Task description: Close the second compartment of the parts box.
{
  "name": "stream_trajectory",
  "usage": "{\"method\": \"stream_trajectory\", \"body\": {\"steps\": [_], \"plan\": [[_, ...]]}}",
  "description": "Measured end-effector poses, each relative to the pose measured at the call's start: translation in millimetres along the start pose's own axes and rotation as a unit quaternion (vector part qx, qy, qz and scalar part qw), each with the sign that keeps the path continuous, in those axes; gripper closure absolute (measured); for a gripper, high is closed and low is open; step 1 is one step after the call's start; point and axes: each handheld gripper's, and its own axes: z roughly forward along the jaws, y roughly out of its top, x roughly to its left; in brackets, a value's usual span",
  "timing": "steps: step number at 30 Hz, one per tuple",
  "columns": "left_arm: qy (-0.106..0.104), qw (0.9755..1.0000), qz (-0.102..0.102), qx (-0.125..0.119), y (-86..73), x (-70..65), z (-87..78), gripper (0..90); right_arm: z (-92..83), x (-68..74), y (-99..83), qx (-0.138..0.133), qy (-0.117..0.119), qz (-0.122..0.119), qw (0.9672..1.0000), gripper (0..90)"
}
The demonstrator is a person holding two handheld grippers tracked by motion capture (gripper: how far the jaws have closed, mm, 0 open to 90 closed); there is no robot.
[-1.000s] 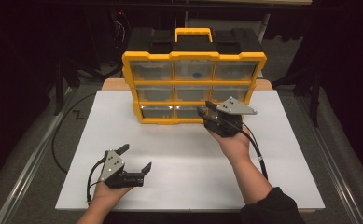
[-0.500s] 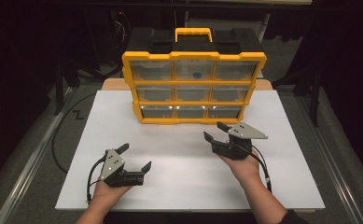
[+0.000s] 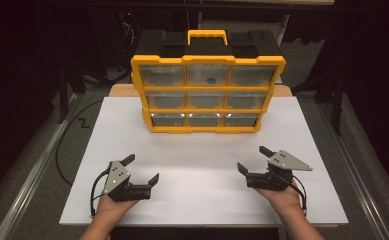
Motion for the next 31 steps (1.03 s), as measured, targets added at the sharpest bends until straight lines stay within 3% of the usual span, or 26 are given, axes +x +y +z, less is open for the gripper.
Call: {"method": "stream_trajectory", "body": {"steps": [3, 7, 10, 16, 31], "plan": [[0.005, 1.0000, -0.003, 0.002, -0.4, -0.1, -3.2, 0.0, -11.1, -4.0, -8.1, -0.001, -0.006, 0.005, 1.0000, 0.9], [0.007, 0.9999, -0.005, 0.005, -0.4, -1.8, -6.0, 0.0, -24.3, -7.9, -18.4, -0.003, -0.014, 0.003, 0.9999, 0.8], [0.005, 1.0000, 0.000, 0.003, 1.0, -3.8, -6.4, 0.0, -29.5, -10.0, -23.6, -0.006, -0.018, 0.016, 0.9997, 0.8], [-0.001, 0.9999, 0.009, 0.007, 0.2, -5.4, -4.7, 0.0, -28.9, -10.9, -23.1, -0.010, -0.034, 0.019, 0.9992, 0.9], [-0.003, 0.9999, 0.012, 0.004, 1.0, -6.5, -4.6, 0.1, -28.4, -12.3, -25.2, -0.007, -0.035, 0.022, 0.9991, 0.9]]}}
